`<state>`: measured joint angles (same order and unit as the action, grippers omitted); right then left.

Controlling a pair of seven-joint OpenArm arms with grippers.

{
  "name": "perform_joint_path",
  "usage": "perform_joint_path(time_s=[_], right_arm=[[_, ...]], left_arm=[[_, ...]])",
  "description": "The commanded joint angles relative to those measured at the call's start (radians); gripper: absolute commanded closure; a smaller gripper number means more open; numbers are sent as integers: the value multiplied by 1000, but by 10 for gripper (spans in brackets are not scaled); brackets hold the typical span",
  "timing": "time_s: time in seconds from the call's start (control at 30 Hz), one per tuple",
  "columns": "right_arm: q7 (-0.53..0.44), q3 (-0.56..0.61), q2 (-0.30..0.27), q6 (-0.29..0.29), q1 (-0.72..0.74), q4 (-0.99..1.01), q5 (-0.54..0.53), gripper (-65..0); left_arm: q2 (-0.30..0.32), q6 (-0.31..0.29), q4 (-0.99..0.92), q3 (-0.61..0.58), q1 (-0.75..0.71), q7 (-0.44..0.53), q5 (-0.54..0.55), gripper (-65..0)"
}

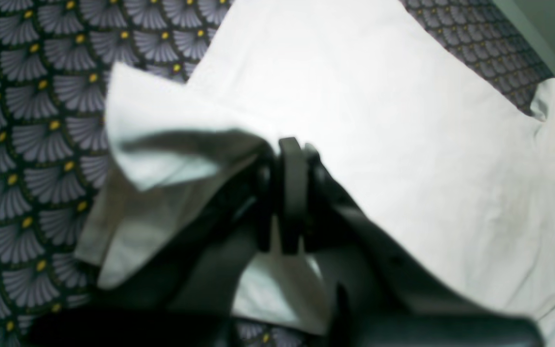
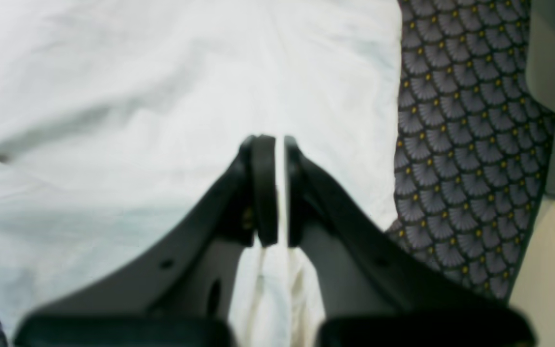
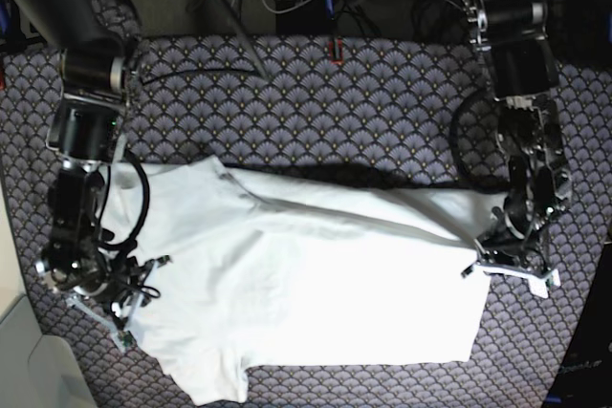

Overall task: Fold the T-shirt properly
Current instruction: 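Pull both held corners across the shirt toward the hem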

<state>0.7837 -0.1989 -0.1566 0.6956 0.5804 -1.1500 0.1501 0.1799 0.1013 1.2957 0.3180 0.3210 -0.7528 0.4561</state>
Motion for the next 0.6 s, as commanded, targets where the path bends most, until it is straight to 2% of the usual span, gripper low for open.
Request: perform_joint_path(time_s=[0.0,0.27,0.57], right_arm=[[-16,-3,-14,3,8,-15,-8,-19],[6,-9,-14,3,-81,-17,-11,-28],[0,-11,-18,3,-127,-17,-13,-265]], left_arm=[[11,-4,17,0,23,23,5,-6],[8,-7,17,0,-9,25,5,-6],[3,-7,17,0,-29,25,5,-6]])
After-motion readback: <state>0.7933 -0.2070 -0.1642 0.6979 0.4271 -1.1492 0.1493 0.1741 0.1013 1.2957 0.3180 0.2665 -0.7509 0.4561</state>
